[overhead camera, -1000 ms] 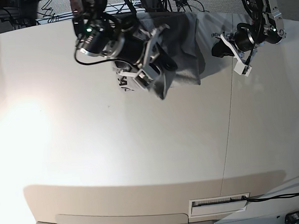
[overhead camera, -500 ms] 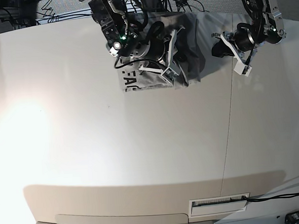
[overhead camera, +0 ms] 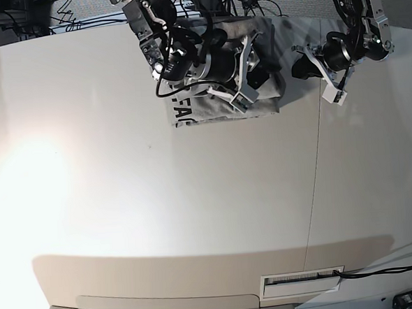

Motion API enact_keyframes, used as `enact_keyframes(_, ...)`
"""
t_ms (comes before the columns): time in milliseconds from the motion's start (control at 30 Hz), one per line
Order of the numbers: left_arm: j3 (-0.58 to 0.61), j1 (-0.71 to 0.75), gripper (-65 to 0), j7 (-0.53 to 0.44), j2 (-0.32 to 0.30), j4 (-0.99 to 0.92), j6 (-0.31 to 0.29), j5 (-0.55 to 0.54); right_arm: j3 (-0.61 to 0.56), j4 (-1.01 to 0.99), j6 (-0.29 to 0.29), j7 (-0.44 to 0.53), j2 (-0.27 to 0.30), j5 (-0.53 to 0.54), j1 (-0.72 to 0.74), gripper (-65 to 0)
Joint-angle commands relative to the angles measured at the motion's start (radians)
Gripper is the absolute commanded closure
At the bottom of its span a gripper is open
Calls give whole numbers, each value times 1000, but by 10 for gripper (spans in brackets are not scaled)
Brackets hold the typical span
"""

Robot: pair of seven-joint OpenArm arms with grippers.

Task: Fold the T-shirt properly
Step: 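Lift the strip end with the right gripper and fold it over the middle, then release the fabric and raise the right gripper away from the shirt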

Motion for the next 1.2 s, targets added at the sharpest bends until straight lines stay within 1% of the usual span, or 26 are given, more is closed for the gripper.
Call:
enact_keyframes(0,-2,-2,0,11,-8,8,0,8,-3,19,23,15,-13,53,16,-225)
enact_keyframes(100,-2,-2,0,11,-8,8,0,9,-3,22,48,15,-13,144,29,-225)
enact_keyframes(200,-2,-2,0,11,-8,8,0,9,-3,41,67,16,-13,198,38,-225)
enact_keyframes(400,-2,-2,0,10,-8,8,0,8,-3,126,67,25,-13,206,39,-225)
enact_keyframes(533,-2,-2,0,10,-8,8,0,8,-3,143,66,24,-13,197,39,-225)
enact_keyframes(633,-2,-2,0,10,-8,8,0,8,-3,143,65,23,-13,132,39,-225)
enact_keyframes(700,-2,-2,0,10,-8,8,0,8,-3,143,50,32,-13,77,39,-225)
enact_keyframes(833,-2,-2,0,10,-8,8,0,8,-3,143,-37,111,-13,-65,40,-225)
enact_keyframes(900,-2,-2,0,8,-8,8,0,8,-3,143,-68,156,-13,-117,40,-225)
enact_keyframes(933,-2,-2,0,8,-8,8,0,8,-3,143,-71,166,-13,-131,40,-226)
enact_keyframes(1067,-2,-2,0,8,-8,8,-1,8,-4,143,-70,160,-13,-132,40,-228)
enact_keyframes(1133,-2,-2,0,8,-8,8,-1,9,-4,143,-60,142,-13,-126,40,-275)
enact_keyframes(1167,-2,-2,-16,8,-8,8,0,9,-3,143,-48,126,-13,-116,40,-305)
